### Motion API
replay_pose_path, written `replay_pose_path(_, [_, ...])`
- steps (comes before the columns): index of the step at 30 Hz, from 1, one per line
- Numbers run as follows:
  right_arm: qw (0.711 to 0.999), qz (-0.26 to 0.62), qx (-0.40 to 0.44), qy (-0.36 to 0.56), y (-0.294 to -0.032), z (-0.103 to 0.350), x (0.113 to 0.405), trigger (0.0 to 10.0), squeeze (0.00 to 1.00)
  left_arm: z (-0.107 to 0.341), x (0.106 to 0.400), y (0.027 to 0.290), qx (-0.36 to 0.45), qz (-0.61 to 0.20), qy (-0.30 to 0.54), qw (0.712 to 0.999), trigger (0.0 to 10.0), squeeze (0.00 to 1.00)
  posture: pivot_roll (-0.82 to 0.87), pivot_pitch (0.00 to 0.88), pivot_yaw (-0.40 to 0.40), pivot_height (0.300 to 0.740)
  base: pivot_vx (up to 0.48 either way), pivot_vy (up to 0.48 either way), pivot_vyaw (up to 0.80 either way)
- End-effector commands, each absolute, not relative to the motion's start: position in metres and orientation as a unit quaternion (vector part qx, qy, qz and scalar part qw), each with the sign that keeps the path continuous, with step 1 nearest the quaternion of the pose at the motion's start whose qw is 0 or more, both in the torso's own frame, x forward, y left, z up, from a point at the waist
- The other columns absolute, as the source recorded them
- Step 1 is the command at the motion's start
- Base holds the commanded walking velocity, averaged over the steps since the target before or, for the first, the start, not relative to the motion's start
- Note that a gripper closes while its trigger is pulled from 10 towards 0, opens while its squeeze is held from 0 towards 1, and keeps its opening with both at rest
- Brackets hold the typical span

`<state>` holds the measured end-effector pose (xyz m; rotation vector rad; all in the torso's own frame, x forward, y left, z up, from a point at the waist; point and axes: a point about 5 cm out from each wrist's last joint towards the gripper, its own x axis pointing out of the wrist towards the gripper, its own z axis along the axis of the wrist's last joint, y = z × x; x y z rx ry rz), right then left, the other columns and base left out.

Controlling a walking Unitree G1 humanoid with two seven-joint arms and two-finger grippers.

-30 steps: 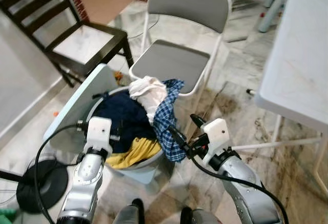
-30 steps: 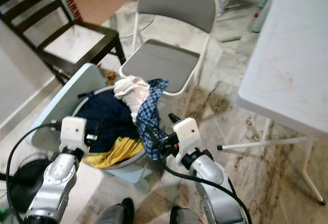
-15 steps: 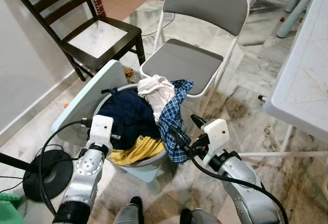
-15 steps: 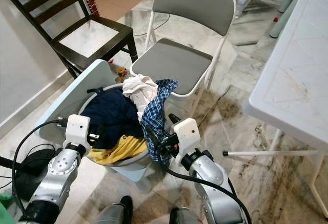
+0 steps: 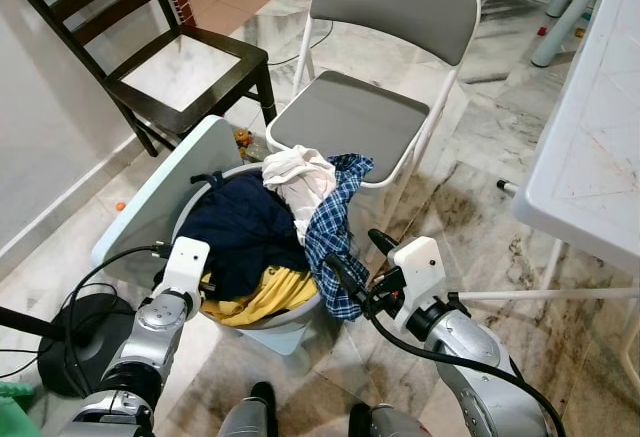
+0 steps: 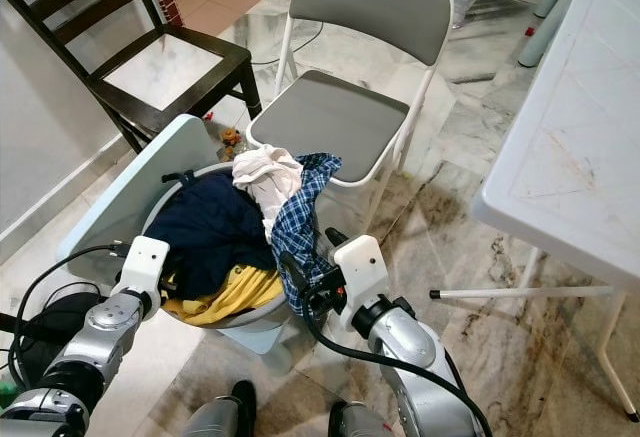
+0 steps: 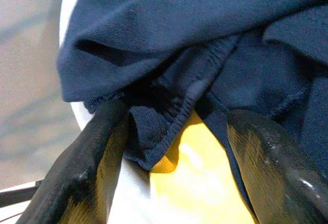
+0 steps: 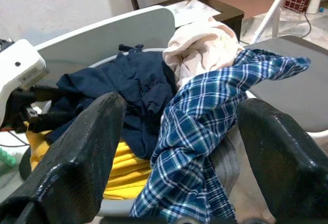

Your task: Hang hanger

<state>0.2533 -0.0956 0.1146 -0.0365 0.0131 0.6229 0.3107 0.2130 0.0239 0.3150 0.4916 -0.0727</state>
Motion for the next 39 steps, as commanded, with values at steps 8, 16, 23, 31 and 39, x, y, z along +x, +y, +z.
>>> replay_pose_path(8, [0.949, 0.314, -0.022, 0.009, -0.091, 0.114, 0.25, 10.0, 0.0, 0.012, 0.301, 0.221, 0.158, -0.041, 0.268, 0.95, 0.0, 0.0, 0.01, 0.268, 0.0, 0.74, 0.0, 0.0, 0.0])
replay_pose_path(16, [0.932, 0.361, -0.012, 0.032, -0.089, 0.11, 0.245, 10.0, 0.0, 0.01, 0.297, 0.223, 0.157, -0.039, 0.268, 0.95, 0.0, 0.0, 0.01, 0.264, 0.001, 0.74, 0.0, 0.0, 0.0])
replay_pose_path(23, [0.931, 0.363, -0.017, 0.037, -0.093, 0.109, 0.246, 10.0, 0.0, 0.006, 0.293, 0.226, 0.159, -0.039, 0.272, 0.948, 0.0, 0.0, 0.02, 0.265, 0.0, 0.74, 0.0, 0.0, 0.0])
replay_pose_path(31, [0.934, 0.354, -0.023, 0.036, -0.094, 0.109, 0.249, 10.0, 0.0, 0.008, 0.292, 0.231, 0.17, -0.025, 0.254, 0.952, 0.0, 0.0, 0.02, 0.265, -0.001, 0.74, 0.0, 0.0, 0.0])
replay_pose_path(39, [0.941, 0.337, -0.027, 0.032, -0.097, 0.109, 0.254, 10.0, 0.0, 0.011, 0.293, 0.234, 0.173, -0.012, 0.24, 0.955, 0.0, 0.0, 0.03, 0.261, 0.001, 0.74, 0.0, 0.0, 0.0])
